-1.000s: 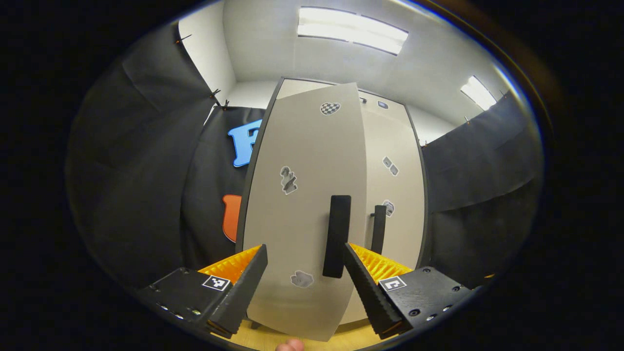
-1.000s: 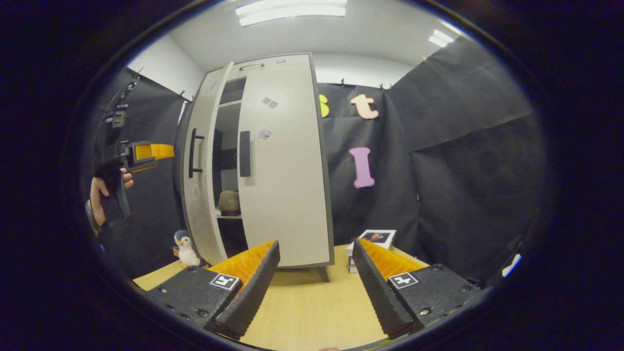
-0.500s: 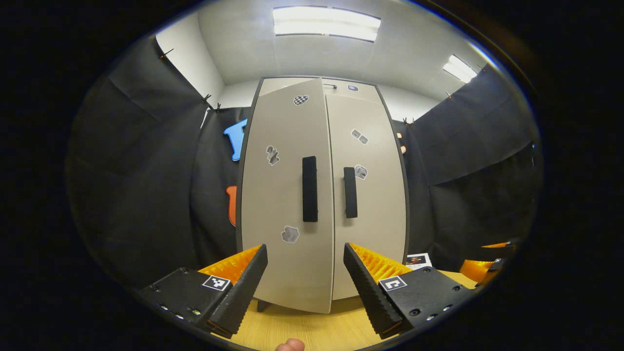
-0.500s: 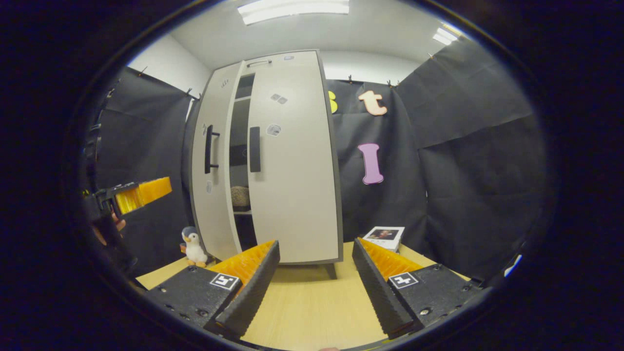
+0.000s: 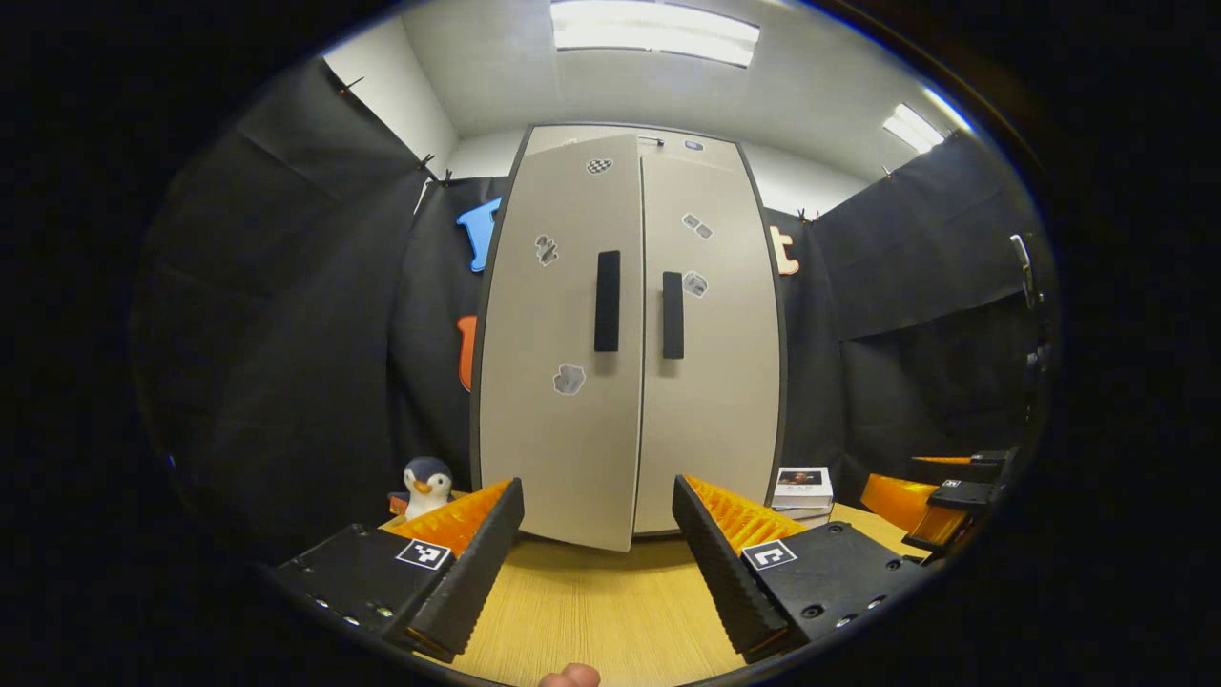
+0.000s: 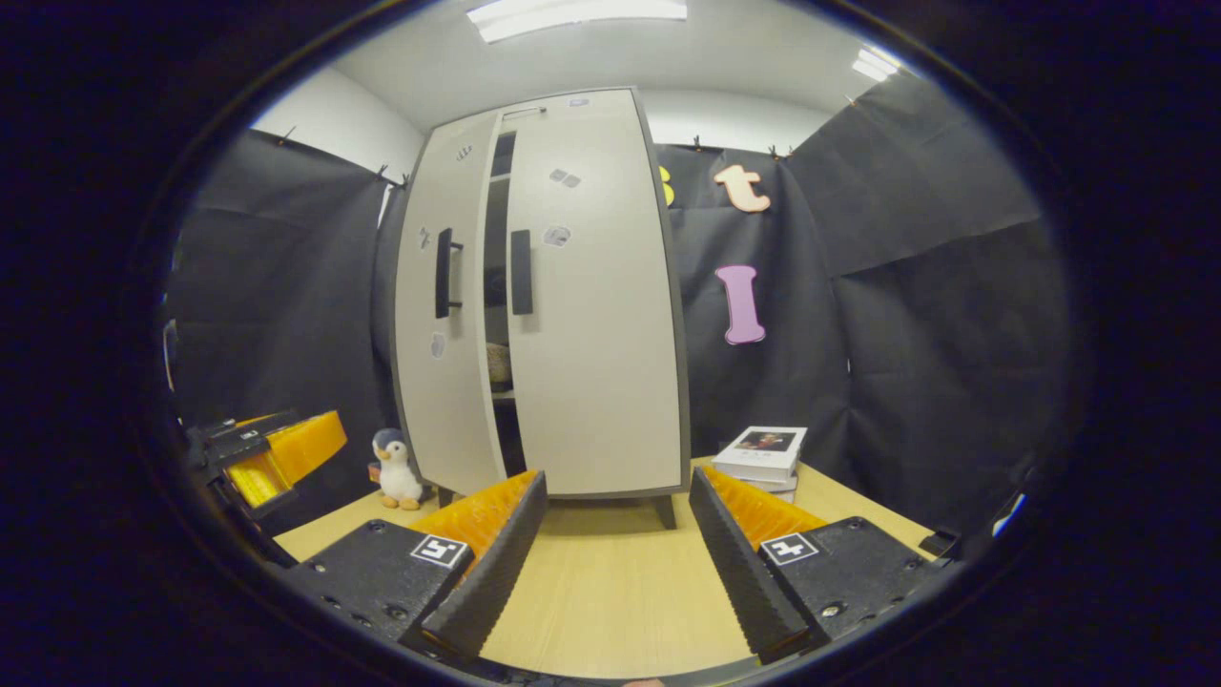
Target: Grab one shoe with the right hand and put it into the shoe cabinet, grab the other shoe with the left hand and put it into the shoe cabinet; then close the right door with the right hand and the left door with the left hand.
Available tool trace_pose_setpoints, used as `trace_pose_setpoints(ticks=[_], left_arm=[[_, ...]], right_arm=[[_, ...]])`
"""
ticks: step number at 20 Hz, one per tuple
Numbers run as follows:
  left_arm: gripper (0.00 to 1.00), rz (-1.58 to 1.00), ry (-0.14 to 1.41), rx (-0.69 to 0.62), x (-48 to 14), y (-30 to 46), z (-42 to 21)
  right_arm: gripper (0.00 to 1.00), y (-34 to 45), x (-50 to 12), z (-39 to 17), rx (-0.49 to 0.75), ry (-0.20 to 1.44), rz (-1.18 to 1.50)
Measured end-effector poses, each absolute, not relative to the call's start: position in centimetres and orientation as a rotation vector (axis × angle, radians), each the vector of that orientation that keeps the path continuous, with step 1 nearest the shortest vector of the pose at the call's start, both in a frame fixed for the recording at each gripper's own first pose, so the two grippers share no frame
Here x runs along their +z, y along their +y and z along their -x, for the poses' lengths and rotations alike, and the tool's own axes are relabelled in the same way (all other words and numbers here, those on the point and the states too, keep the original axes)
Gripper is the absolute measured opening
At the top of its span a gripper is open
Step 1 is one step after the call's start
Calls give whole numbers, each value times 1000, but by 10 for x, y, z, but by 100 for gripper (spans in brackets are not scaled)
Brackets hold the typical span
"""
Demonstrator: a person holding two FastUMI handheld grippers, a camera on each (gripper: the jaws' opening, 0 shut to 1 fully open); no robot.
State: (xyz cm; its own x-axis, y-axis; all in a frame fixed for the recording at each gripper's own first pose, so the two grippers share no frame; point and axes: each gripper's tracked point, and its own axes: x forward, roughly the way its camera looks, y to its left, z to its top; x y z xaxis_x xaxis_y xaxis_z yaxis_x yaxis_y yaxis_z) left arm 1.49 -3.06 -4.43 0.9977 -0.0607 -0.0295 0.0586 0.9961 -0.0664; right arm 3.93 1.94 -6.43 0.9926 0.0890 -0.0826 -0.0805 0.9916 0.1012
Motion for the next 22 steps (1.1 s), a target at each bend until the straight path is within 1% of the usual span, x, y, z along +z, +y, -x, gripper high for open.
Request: trace_pose_setpoints(ticks=[3, 4, 5, 8, 9, 10, 13, 14, 16, 17, 18, 19, 20, 22], left_arm=[[95, 56, 43, -32, -58, -26, -10], [95, 55, 49, -31, -61, -26, -8], [95, 55, 51, -28, -64, -26, -4], [95, 59, 52, -31, -64, -27, -2], [95, 60, 47, -30, -62, -27, -2], [95, 62, 41, -25, -59, -25, -1], [95, 65, 27, -17, -55, -23, 0], [95, 66, 24, -15, -54, -23, 0], [95, 68, 28, -17, -55, -23, -1], [95, 69, 27, -17, -55, -23, 1], [95, 69, 24, -18, -54, -23, 1], [95, 67, 20, -17, -53, -24, 0], [95, 65, 19, -18, -52, -25, 0], [95, 67, 19, -22, -53, -26, -1]], right_arm=[[96, 31, -72, -23, 102, 94, -103], [94, 32, -71, -16, 100, 89, -99], [95, 34, -70, -13, 99, 85, -95], [96, 35, -70, -19, 110, 83, -94], [94, 36, -70, -20, 113, 84, -96], [97, 36, -70, -21, 117, 84, -99], [97, 35, -69, -22, 121, 84, -99], [94, 34, -69, -23, 121, 83, -98], [97, 33, -70, -23, 120, 85, -99], [95, 32, -69, -23, 119, 85, -101], [97, 31, -69, -23, 119, 84, -102], [97, 31, -68, -23, 117, 83, -100], [94, 30, -68, -23, 116, 82, -96], [95, 30, -66, -24, 117, 78, -92]])
